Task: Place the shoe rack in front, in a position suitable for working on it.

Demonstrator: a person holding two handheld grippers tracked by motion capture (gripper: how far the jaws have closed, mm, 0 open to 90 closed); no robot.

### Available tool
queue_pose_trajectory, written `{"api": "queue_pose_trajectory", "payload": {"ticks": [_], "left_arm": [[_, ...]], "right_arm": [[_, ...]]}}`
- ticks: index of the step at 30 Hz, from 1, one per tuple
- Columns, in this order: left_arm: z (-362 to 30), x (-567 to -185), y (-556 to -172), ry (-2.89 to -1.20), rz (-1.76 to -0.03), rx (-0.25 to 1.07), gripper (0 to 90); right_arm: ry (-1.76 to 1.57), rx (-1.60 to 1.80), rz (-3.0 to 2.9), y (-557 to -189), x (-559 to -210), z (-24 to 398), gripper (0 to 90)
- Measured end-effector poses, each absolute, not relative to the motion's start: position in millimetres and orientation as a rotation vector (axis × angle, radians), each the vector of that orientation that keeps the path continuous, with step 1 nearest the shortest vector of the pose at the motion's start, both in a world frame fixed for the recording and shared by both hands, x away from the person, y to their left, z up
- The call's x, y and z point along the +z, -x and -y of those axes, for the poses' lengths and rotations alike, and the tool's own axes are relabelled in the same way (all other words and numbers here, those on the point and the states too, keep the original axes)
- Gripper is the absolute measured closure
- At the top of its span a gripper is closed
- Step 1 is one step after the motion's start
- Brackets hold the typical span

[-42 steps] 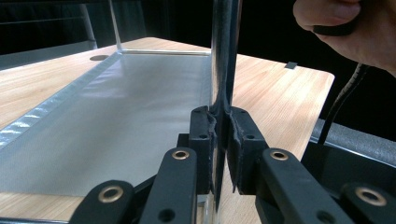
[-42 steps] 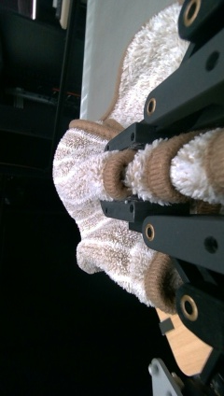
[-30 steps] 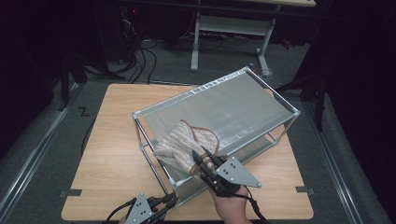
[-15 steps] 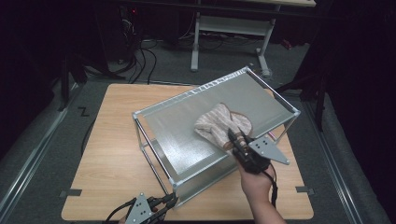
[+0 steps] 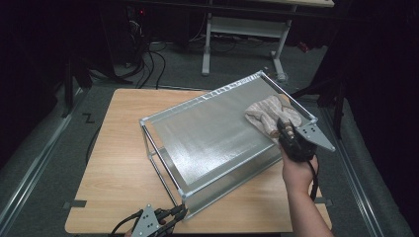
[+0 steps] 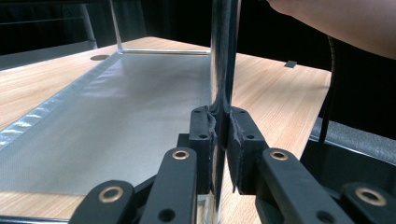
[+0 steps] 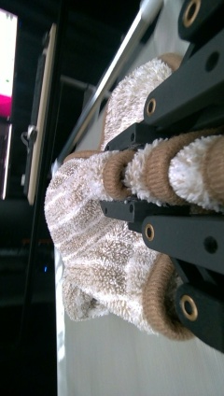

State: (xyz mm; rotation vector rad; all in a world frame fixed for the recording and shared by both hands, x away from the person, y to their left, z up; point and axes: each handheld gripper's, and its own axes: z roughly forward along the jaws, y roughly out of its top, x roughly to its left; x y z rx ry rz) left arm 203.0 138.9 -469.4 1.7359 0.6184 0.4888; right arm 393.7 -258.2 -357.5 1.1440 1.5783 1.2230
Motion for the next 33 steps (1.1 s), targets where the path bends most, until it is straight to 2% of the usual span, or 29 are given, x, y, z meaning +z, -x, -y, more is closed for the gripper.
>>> {"api": "queue_pose_trajectory", "payload": {"ticks": [15,24,33], "left_arm": [[-146,-470,-203,-1.729,-0.638,0.501,80.8],[-146,-470,-203,-1.728,-0.639,0.501,80.8],[-147,-470,-204,-1.728,-0.639,0.507,80.8]], "right_arm": [[-1.24,1.142,-1.505,-419,-352,296,73.9],[-1.253,1.141,-1.478,-418,-344,300,74.5],[-1.19,1.199,-1.445,-403,-323,297,74.8]]}}
